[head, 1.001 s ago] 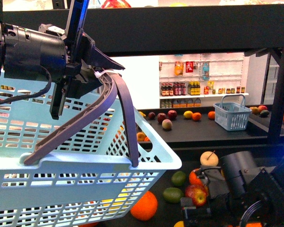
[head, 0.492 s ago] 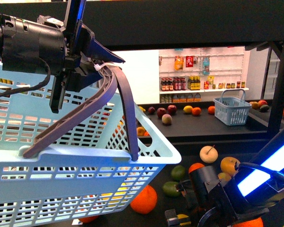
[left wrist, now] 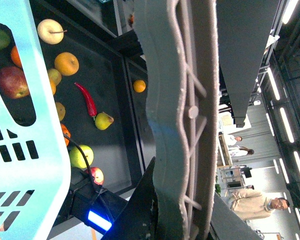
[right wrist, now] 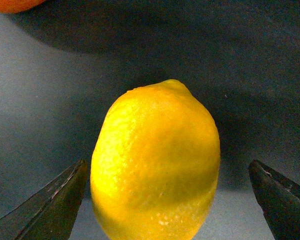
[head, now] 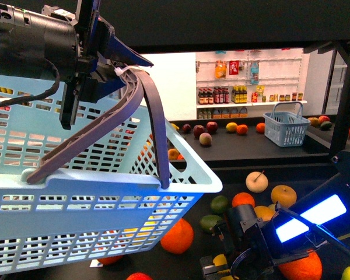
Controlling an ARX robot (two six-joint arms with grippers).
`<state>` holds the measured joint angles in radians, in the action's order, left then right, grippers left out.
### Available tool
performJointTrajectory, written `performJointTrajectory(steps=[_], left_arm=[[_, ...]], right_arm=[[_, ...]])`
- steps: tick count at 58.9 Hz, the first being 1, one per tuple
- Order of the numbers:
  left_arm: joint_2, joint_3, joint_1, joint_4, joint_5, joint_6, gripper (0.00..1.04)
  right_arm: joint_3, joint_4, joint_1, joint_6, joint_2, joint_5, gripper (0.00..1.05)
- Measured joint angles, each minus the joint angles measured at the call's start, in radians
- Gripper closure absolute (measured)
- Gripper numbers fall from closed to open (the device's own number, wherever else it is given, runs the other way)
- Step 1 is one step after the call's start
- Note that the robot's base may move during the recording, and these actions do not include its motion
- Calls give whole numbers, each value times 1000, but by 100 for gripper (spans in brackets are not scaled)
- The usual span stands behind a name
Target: Pick lemon from shelf
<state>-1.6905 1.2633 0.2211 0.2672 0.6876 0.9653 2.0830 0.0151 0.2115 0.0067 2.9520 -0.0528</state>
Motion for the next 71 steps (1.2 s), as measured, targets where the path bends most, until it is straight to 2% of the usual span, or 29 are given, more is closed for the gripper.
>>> performJointTrajectory(steps=[7, 18, 22, 33, 46, 62, 71], left_arm=[[0, 0, 0, 0, 0, 0, 95], [0, 0, 0, 0, 0, 0, 95], [0, 0, 0, 0, 0, 0, 95], [0, 0, 0, 0, 0, 0, 95], [0, 0, 0, 0, -1, 0, 95], [0, 0, 0, 0, 0, 0, 95], [0, 0, 0, 0, 0, 0, 95]], right_arm=[[60, 29, 4, 4, 34, -4, 9], [80, 48, 9, 5, 46, -5, 34], [78, 48, 9, 10, 46, -8, 39], [6, 25, -3, 28, 4, -11, 40], [-223, -104, -71, 31, -175, -3, 40], [-499, -198, -182, 118, -560, 180, 40], [-601, -202, -206, 250, -827, 395, 41]])
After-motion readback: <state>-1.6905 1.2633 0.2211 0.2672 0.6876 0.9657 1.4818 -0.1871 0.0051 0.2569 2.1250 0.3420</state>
